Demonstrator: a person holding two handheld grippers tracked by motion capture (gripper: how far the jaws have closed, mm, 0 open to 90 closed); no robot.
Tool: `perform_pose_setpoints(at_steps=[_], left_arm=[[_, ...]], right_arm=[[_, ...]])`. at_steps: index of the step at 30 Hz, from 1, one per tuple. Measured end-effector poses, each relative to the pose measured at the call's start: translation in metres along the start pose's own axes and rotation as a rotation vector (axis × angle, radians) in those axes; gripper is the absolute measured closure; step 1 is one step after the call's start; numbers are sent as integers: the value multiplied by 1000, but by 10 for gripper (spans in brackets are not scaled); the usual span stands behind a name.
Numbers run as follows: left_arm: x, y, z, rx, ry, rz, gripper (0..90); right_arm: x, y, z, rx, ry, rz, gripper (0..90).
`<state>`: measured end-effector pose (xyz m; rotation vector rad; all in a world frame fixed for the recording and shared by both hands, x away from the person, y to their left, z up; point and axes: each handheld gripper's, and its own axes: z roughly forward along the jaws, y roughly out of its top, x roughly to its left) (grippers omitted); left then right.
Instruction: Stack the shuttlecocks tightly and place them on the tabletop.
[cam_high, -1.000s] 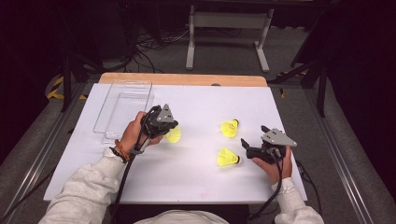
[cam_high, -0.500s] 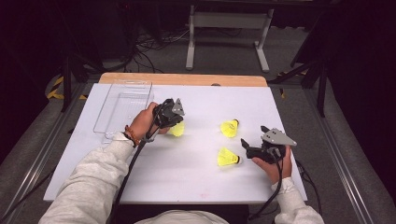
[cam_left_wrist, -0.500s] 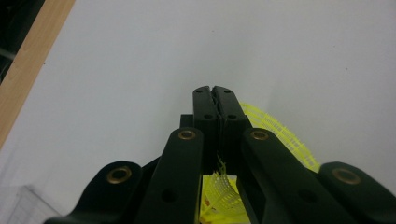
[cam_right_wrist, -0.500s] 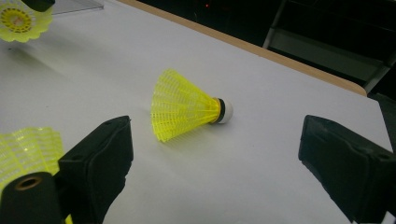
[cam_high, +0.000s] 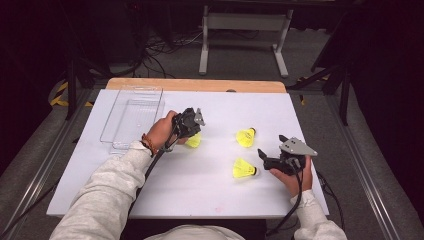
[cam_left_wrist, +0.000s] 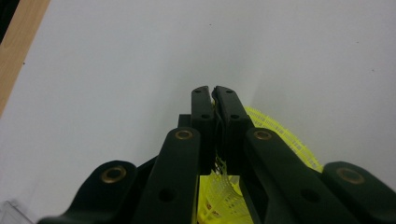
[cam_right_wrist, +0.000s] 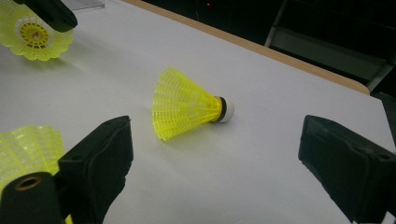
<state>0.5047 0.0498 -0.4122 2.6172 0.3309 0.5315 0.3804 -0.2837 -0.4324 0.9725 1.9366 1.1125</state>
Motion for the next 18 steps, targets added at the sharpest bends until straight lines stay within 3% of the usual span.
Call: perform_pose_setpoints(at_steps=[9, 18], left_arm=[[-1, 3, 2, -26, 23, -32, 760], [-1, 3, 1, -43, 1, -41, 746]], right_arm=[[0, 0, -1, -7, 2, 0, 111], [0, 0, 0, -6, 8, 2, 111]])
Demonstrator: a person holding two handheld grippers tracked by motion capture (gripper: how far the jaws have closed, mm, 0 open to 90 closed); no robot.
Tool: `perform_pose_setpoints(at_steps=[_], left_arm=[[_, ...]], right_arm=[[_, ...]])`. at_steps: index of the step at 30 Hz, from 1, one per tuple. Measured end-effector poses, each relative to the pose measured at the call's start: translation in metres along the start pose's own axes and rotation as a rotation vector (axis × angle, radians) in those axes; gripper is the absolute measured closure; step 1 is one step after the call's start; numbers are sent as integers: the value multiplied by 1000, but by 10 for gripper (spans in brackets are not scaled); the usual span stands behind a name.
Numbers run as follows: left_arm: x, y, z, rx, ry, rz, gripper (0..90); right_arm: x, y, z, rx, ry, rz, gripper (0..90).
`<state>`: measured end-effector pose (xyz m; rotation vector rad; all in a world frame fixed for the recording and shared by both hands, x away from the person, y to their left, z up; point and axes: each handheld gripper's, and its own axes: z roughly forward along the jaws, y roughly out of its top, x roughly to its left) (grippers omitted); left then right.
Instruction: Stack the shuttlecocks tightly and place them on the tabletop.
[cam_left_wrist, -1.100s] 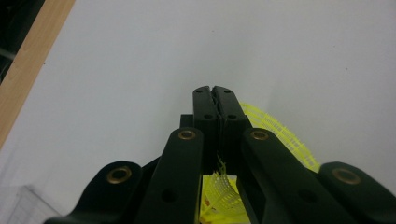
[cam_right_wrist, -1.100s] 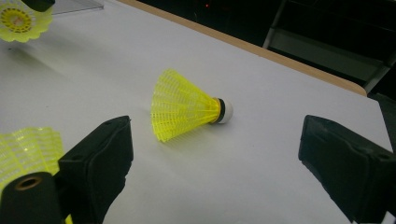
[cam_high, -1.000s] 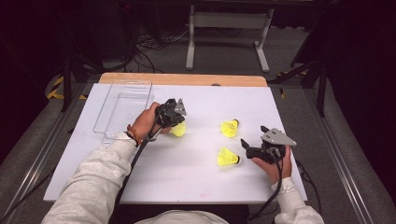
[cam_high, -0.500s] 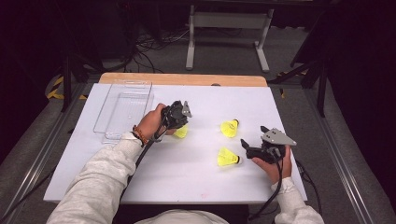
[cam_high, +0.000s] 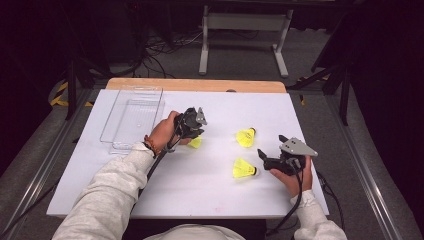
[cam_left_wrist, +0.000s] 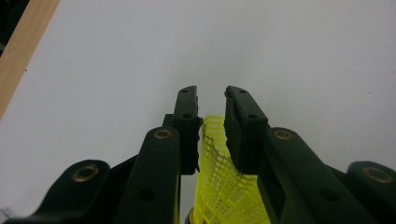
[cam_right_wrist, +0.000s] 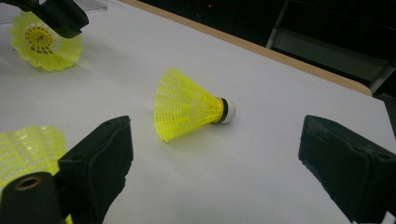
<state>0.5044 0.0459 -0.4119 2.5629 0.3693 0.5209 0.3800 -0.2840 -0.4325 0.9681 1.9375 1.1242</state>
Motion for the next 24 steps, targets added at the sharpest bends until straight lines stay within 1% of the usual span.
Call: perform_pose_setpoints(at_steps=[2, 5, 8, 9, 11, 12, 14, 16, 18, 20, 24], left_arm=[[0, -1, -1, -3, 4, 3, 745], [1, -2, -3, -9, -4, -3, 729], [0, -3, -5, -18, -11, -10, 732], [0, -4, -7, -20, -6, -11, 730], [1, -5, -8, -23, -3, -12, 692], [1, -5, -9, -24, -4, -16, 691], [2, -5, -11, -33, 2, -19, 691], [2, -5, -13, -58, 11, -25, 679], [2, -5, -14, -59, 6, -20, 673], [2, -4, -17, -83, 14, -23, 667], [2, -3, -20, -98, 26, -28, 653]], right_arm=[[0, 0, 0, 0, 0, 0, 111], [0, 0, 0, -2, 0, 0, 111], [0, 0, 0, 0, 2, 1, 111], [0, 0, 0, 1, 4, 1, 111], [0, 0, 0, 1, 1, 0, 111], [0, 0, 0, 1, -1, 2, 111], [0, 0, 0, 2, -1, 4, 111], [0, 0, 0, 2, -1, 1, 110], [0, 0, 0, -2, 3, 3, 110], [0, 0, 0, 2, 0, 0, 110], [-1, 0, 0, -1, -3, 2, 110]])
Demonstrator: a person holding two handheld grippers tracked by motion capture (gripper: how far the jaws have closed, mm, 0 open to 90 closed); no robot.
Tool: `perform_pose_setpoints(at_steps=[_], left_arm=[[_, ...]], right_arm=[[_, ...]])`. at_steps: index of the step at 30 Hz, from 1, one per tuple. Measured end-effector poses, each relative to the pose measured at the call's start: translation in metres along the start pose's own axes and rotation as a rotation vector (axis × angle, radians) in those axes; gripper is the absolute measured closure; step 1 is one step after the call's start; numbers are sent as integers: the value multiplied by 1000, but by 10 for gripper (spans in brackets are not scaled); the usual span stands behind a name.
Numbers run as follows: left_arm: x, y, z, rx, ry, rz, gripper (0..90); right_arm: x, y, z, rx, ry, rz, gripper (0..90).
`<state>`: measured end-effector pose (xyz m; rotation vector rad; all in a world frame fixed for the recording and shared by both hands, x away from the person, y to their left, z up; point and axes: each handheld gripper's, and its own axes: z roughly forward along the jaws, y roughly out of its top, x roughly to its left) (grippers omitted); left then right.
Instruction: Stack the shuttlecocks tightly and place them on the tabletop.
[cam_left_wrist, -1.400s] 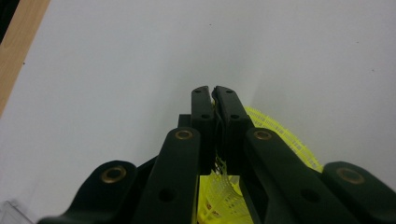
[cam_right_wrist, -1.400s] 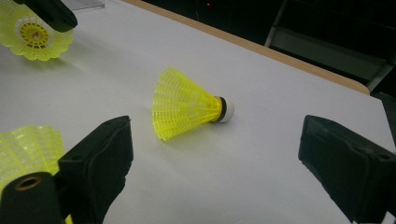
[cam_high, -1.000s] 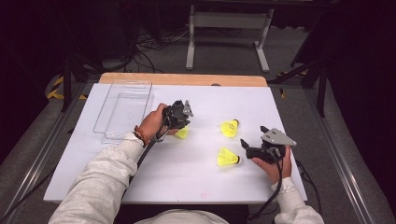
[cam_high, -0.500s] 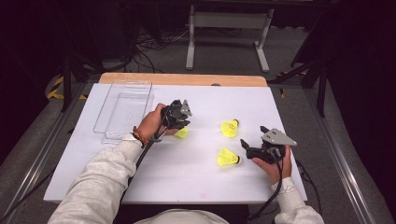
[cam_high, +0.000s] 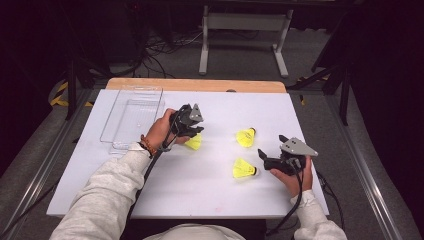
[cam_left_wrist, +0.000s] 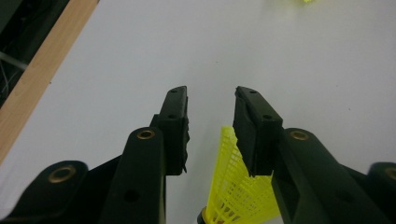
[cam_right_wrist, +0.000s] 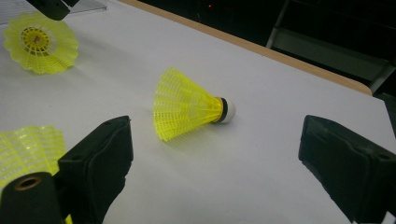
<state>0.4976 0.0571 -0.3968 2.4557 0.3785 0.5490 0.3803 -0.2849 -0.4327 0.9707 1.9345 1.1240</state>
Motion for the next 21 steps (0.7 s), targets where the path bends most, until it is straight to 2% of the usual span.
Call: perform_pose_setpoints(at_steps=[4, 9, 13, 21], left_arm=[[2, -1, -9, -24, 23, -7, 638], [6, -5, -21, -51, 21, -14, 639], [4, -9, -29, -79, 28, -3, 619], [1, -20, -42, -141, 41, -12, 611]], right_arm=[[0, 0, 0, -3, -1, 0, 111], [-1, 0, -1, -4, -2, 0, 110], [-1, 0, -1, -4, -7, -2, 111], [0, 1, -1, -4, -12, -3, 111]])
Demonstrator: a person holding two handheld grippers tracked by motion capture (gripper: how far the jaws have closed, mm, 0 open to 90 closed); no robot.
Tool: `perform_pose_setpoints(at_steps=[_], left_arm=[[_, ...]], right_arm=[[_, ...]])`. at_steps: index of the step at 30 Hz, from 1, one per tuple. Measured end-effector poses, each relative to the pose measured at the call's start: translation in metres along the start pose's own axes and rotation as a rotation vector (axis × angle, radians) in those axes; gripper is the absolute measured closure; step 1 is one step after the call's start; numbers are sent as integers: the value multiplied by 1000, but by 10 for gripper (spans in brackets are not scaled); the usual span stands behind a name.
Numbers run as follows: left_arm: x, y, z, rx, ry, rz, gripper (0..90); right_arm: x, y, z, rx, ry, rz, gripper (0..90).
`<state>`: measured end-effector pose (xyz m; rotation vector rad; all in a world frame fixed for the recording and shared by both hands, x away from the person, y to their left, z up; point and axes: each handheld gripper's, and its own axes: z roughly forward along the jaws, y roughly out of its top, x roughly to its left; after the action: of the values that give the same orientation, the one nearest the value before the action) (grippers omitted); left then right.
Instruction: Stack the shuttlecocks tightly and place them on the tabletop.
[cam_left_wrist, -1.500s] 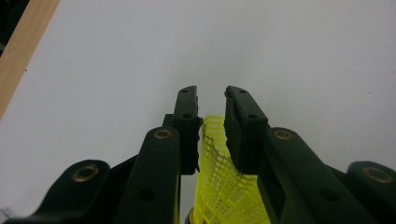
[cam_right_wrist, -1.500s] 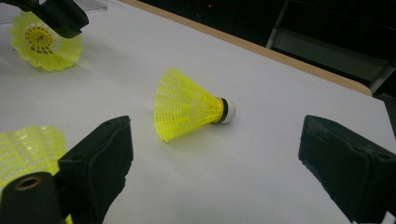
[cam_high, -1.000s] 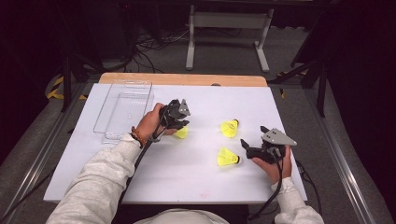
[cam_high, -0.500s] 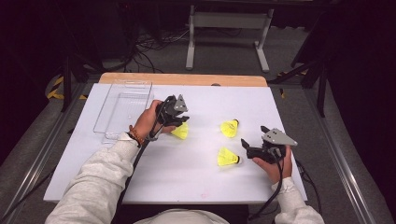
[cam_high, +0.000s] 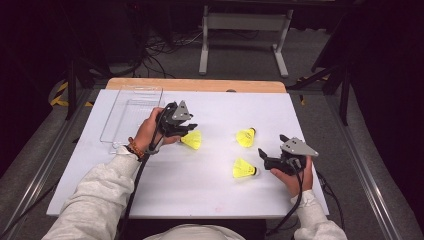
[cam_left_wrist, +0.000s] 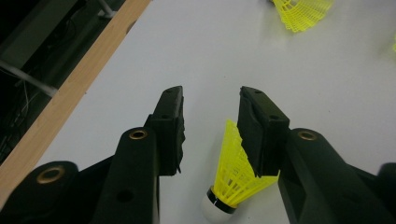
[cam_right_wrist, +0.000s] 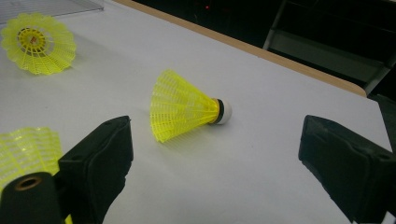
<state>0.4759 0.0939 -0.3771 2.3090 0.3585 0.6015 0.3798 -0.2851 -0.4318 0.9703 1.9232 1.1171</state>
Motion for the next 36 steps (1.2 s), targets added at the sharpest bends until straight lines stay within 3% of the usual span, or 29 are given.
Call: perform_pose_setpoints(at_steps=[8, 14, 17, 23, 31, 36], left_arm=[[-1, -13, -13, -62, 26, -8, 585], [-5, -20, -16, -44, 42, 1, 542], [-4, -24, -19, -68, 41, -15, 539], [-8, -32, -23, -93, 65, -1, 472], [-13, -43, -33, -163, 80, 8, 414], [-18, -50, -37, -183, 88, -5, 376]], right_arm=[[0, 0, 0, 2, -1, -2, 111], [1, 0, 0, 2, -2, -5, 111], [1, 0, 0, 2, -2, -5, 111], [1, 0, 0, 2, -2, -7, 111], [1, 0, 0, 4, -3, -10, 111], [1, 0, 1, 5, -4, -11, 111]])
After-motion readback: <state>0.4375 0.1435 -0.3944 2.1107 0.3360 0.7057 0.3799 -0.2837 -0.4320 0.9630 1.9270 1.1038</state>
